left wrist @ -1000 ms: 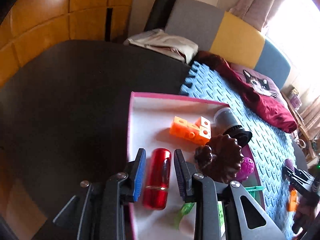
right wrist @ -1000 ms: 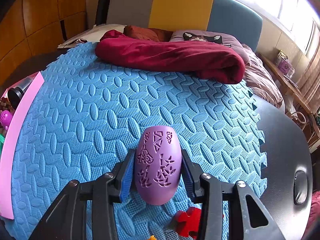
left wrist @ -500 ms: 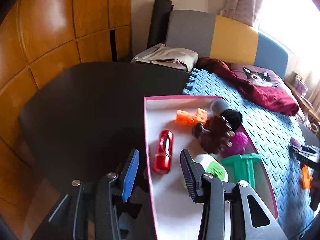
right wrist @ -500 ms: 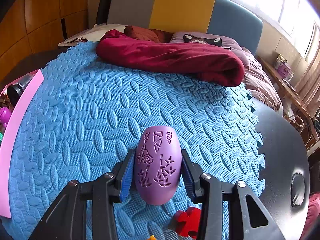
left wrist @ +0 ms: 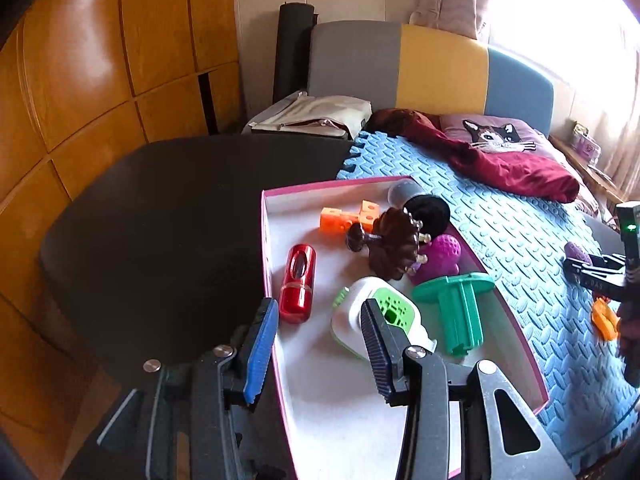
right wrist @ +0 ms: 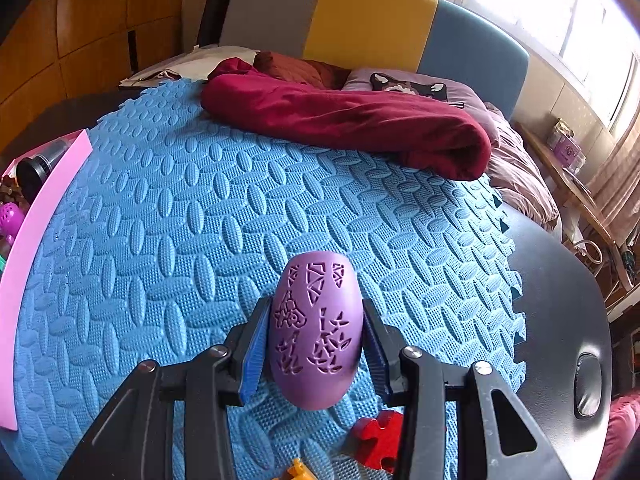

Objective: Organize rigid objects
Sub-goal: 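Carry the red lipstick into the tray and open the left gripper, then carry the pink egg massager over the tray with the right gripper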

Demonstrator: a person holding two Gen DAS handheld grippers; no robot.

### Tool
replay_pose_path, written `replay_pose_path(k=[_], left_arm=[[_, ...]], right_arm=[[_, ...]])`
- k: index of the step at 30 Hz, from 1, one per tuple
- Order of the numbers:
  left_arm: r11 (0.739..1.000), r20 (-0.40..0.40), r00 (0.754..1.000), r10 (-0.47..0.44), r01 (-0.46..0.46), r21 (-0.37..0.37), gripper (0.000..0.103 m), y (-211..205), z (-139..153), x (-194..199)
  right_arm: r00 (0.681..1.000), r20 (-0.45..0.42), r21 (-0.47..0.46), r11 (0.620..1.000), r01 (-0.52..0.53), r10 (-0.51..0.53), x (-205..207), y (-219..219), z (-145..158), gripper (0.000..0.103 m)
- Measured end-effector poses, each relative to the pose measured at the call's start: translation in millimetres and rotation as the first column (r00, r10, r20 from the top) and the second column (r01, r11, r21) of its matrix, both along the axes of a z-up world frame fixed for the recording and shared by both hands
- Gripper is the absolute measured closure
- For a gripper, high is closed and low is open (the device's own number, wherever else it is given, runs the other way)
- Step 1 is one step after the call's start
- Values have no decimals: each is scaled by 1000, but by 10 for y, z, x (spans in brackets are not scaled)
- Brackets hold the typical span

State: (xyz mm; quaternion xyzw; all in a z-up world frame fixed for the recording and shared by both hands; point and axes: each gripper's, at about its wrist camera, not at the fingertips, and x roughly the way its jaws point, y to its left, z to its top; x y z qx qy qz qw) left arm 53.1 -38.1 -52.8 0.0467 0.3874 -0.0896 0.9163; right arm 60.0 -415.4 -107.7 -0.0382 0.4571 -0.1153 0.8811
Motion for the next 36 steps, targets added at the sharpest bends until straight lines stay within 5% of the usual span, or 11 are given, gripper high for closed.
replay_pose_path(k=[36], left_arm=[[997,-33,997,73,-73,0,59,195,-137,12]], right_arm=[[1000,12,-19,1000,2,-2,-17,20,11,60]])
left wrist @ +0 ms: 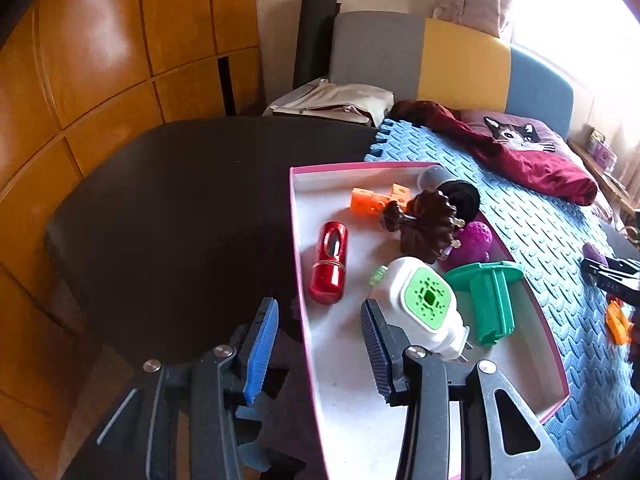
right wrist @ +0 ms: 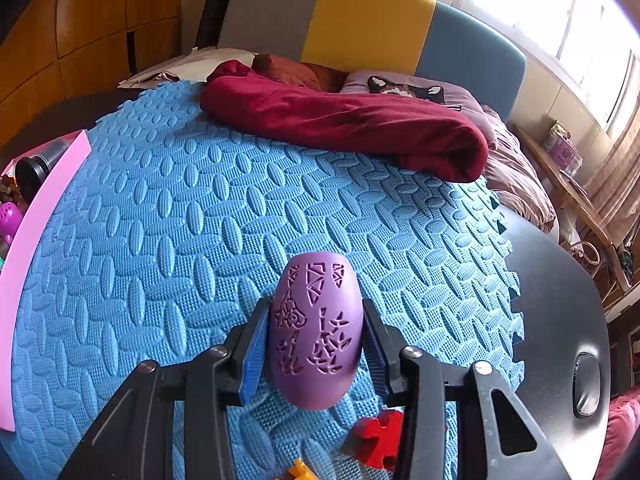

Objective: Organize rigid objects
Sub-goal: 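Carry the pink egg massager over the tray with the right gripper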

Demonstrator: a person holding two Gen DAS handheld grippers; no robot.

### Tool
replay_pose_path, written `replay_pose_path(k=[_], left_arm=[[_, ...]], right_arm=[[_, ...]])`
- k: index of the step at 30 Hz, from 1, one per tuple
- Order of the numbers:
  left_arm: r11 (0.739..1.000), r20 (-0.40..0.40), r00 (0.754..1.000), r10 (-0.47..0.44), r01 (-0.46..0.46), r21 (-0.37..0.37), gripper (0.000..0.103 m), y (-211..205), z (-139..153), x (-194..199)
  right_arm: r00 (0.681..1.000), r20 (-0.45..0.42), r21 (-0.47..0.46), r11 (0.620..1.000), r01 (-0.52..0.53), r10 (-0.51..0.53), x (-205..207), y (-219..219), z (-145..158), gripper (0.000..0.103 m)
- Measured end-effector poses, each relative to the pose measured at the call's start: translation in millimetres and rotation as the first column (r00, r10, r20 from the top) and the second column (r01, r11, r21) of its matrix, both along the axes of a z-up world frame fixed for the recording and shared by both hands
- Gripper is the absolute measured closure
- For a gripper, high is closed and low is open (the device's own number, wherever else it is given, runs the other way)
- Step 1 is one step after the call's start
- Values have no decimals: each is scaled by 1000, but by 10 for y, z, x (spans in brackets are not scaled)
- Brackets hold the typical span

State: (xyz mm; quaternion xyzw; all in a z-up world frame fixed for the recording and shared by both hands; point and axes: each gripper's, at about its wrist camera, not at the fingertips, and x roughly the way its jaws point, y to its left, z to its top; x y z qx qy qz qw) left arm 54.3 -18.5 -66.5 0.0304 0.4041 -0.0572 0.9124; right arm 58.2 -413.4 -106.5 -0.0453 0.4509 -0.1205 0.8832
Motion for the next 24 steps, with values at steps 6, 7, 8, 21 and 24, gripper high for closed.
replay_pose_path(k=[6,7,8,21,24], left_arm=[[1000,9,1000,5,-5,2,59,86,12,-22],[1000,9,1000,9,-9,-1,59,111,17,-22],[1000,9,1000,12,-12,-1,59,129,20,-20],[999,6,999,49,-48,-25,59,332,-35,-12],[998,6,998,55,-54,-28,59,367,-47,-25]], right_arm=[[1000,1,-18,1000,2,-2,1,23,-7,60],[1000,-1,-21,1000,2,-2,2,33,-7,60],[1000,-3,-20,1000,6,-6,4,34,-3,60],[989,105,177,976,-124,106,-227,573,428,60],[974,145,220,954,-203,174,-317,886,538,60]])
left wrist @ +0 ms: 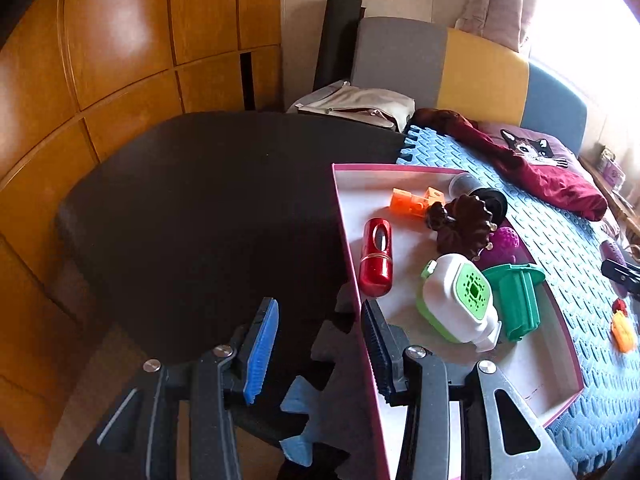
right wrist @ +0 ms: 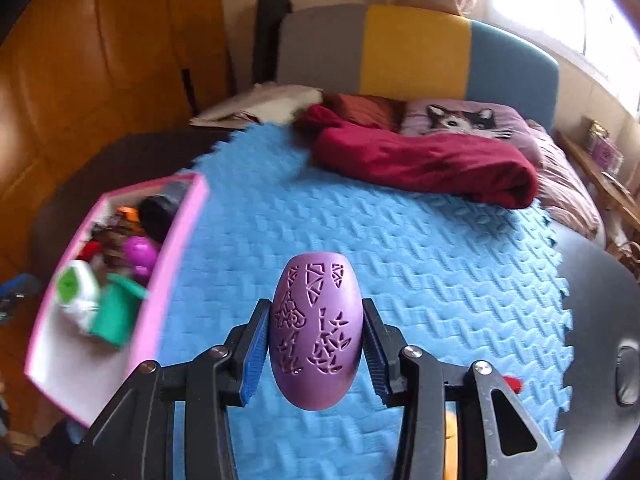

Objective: Organize rigid objects
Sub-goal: 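Carry the pink egg massager over the tray with the right gripper, then lower the pink egg massager into the tray and open the right gripper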

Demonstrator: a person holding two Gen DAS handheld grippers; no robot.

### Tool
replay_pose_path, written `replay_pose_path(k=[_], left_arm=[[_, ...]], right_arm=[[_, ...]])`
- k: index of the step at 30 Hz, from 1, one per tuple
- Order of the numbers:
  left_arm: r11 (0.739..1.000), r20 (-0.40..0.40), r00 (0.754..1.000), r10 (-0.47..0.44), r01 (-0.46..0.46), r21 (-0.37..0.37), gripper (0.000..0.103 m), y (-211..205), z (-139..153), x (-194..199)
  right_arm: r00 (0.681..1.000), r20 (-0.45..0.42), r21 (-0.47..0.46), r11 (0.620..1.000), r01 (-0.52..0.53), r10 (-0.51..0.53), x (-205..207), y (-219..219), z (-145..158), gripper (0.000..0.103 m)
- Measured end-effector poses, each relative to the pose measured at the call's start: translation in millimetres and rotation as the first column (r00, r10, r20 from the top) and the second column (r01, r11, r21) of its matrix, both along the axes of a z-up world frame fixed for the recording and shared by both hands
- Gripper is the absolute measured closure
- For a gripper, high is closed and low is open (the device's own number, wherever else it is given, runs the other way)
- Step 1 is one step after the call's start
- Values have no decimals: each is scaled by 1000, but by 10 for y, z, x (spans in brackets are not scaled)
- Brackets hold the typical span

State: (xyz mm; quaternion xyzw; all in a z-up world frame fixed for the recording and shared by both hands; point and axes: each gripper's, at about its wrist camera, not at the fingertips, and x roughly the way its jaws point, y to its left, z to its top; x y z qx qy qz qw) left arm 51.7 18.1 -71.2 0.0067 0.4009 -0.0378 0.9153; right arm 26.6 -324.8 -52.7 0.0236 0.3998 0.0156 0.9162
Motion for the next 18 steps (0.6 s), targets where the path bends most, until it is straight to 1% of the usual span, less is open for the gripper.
replay_pose_path(k=[3,5,8,10,13,15,18], left_arm=[[1000,2,1000,5,-5,-3,59,21,4,-3],[1000,7,1000,6,-6,-6,59,31,16,-8],[1000,7,1000,4,-4,-10,59,39,18,-11],[1000,5,1000,1,-1,-9,59,42,14,-17],[1000,1,1000,0,0,-11,59,46,3,-10],[1000,-3,1000,-1,1,-12,59,42,-6,-5],[1000,-4,1000,-2,2,-12,59,41,-12,-5]], right_arm=[[995,29,43,995,-94,93,-89,348,88,60],[985,35,72,983,-168,166,-141,576,114,60],[960,28,77,957,-279,277,-202,905,84,60],[937,9,71,934,-350,350,-227,1132,29,60],[909,-26,43,908,-416,417,-224,1358,-96,60],[889,-79,24,892,-452,452,-190,1470,-244,60],[890,-139,-70,893,-445,433,-130,1539,-461,59]])
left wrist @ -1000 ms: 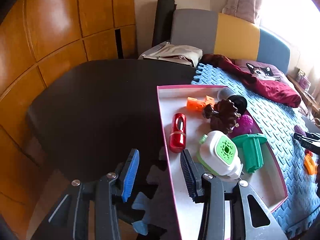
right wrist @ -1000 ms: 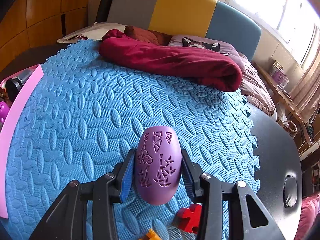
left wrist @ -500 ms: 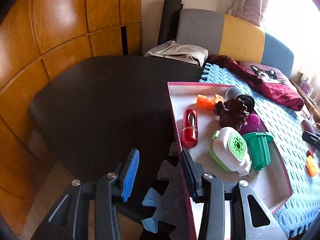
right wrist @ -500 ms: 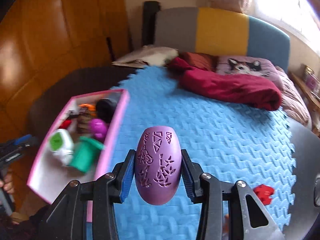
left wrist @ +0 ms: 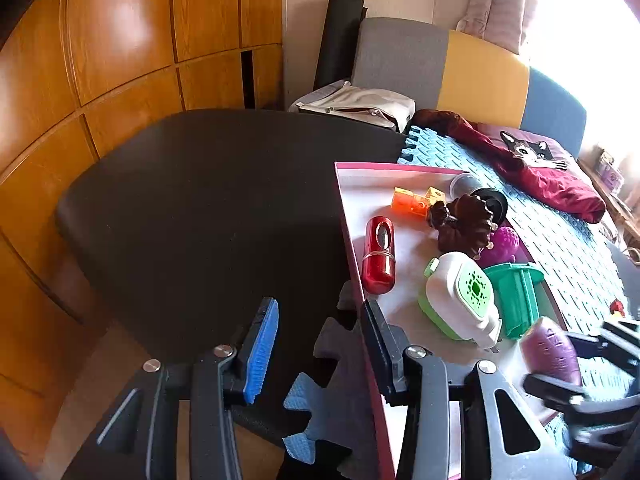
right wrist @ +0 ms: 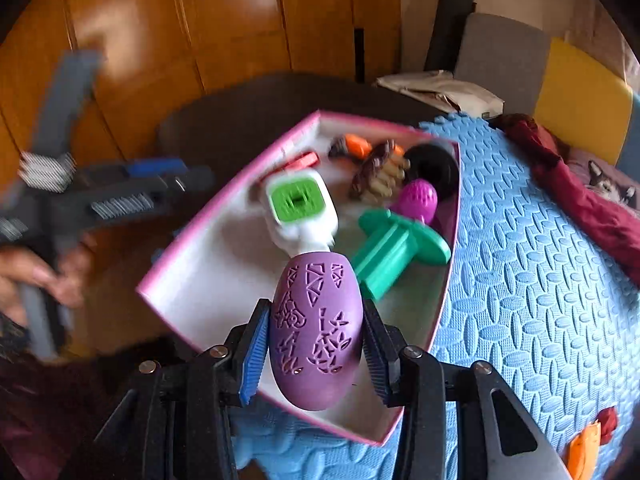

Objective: Organize rigid objects
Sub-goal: 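Lower the pink egg massager into the tray and open the right gripper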

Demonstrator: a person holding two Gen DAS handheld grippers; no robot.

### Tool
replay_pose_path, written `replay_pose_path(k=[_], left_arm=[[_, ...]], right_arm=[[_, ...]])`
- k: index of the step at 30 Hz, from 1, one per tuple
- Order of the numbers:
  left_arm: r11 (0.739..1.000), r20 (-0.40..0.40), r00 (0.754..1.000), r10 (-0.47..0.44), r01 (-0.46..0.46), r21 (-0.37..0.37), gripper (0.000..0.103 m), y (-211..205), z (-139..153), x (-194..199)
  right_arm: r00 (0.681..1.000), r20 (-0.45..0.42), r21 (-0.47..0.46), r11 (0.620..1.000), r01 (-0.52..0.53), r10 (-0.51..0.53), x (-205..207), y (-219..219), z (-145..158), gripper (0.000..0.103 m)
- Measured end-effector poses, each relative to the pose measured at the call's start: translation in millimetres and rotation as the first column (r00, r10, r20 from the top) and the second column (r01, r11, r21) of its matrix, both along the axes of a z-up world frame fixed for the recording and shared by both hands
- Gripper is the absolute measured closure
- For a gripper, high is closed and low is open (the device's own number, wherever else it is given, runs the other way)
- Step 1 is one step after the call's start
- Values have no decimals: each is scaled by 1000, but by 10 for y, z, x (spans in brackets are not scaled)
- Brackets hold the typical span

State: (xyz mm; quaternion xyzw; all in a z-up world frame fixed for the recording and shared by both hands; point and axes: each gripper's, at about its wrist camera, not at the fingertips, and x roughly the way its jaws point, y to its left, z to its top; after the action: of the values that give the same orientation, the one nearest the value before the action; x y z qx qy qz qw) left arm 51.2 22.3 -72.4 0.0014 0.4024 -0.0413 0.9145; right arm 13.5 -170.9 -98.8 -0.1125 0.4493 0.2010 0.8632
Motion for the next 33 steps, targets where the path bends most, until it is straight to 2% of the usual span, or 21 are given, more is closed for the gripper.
replay_pose_path(k=[2,3,9,16,21,33], left_arm=[[1000,-3,1000,-2,2,-2,59,-3,-6,1],[1000,-4,1000,-3,3,-3,59,-5,-8,1],[1000,-2,1000,-17,17,0,59,-43,-18,-16],[1000,16,1000,-23,23,8,59,-68,25,-38],[1000,23,999,-27,26,12,59,-78,43,-51],[999,27,999,-34,34,19,57,-108,58,-68]], right_arm=[[1000,-14,-31,999,12,-12,-11,-5,-94,60],[1000,10,-23,1000,13,-13,-31,-23,-94,60],[1000,-1,6,1000,28,-28,-39,-135,-71,60],[997,-45,44,997,57,-55,1,-164,-34,56],[998,-15,77,995,59,-58,-35,-194,93,49],[994,23,109,989,103,-106,-74,-343,262,49]])
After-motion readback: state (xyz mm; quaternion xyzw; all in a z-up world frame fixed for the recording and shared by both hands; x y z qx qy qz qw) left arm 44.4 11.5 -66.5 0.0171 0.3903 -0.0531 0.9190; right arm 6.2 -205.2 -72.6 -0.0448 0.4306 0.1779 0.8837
